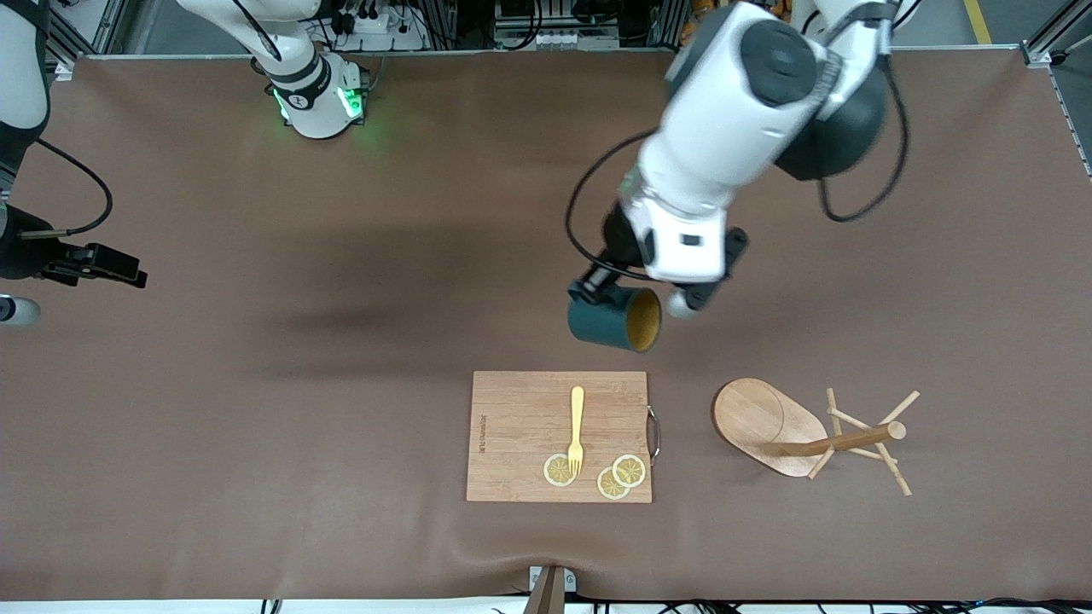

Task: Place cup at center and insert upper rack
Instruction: 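Lift the mug with the left gripper and carry it to the mug tree, then hang the mug onto a mug-tree peg with the left gripper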

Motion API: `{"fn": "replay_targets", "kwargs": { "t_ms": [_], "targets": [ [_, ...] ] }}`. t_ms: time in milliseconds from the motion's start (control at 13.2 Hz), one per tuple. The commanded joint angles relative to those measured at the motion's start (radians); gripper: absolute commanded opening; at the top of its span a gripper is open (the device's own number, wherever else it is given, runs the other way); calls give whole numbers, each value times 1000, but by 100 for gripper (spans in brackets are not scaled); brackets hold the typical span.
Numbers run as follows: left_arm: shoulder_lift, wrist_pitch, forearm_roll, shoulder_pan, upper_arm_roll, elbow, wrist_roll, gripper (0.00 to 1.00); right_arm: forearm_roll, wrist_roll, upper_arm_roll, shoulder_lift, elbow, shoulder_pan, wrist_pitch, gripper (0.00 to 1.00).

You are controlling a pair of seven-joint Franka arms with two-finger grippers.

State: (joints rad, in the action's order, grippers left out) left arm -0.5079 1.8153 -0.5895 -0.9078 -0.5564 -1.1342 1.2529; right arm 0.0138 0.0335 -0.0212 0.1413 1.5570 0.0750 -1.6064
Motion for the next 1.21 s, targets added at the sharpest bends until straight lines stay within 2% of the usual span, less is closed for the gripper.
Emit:
{"fn": "replay_targets", "kwargs": {
  "t_ms": [0,303,454,606,909,1136],
  "targets": [
    [98,18,-128,97,20,-120,-168,0,-2,-61,15,-9,2,16,52,100],
    [144,7,-332,251,44,-219,-352,0,3,-92,18,-9,-2,14,91,100],
    [146,6,-447,361,107,-242,-394,0,5,-92,18,-9,-2,12,97,100],
    [138,-10,-512,470,176,-245,-427,0,5,-92,18,-6,-2,12,98,100],
    [82,-99,-674,757,380,-245,-487,0,6,-92,18,-3,-3,9,98,100],
    [37,-194,-716,852,421,-245,-604,0,6,-92,18,-2,-8,8,97,100]
  ]
}}
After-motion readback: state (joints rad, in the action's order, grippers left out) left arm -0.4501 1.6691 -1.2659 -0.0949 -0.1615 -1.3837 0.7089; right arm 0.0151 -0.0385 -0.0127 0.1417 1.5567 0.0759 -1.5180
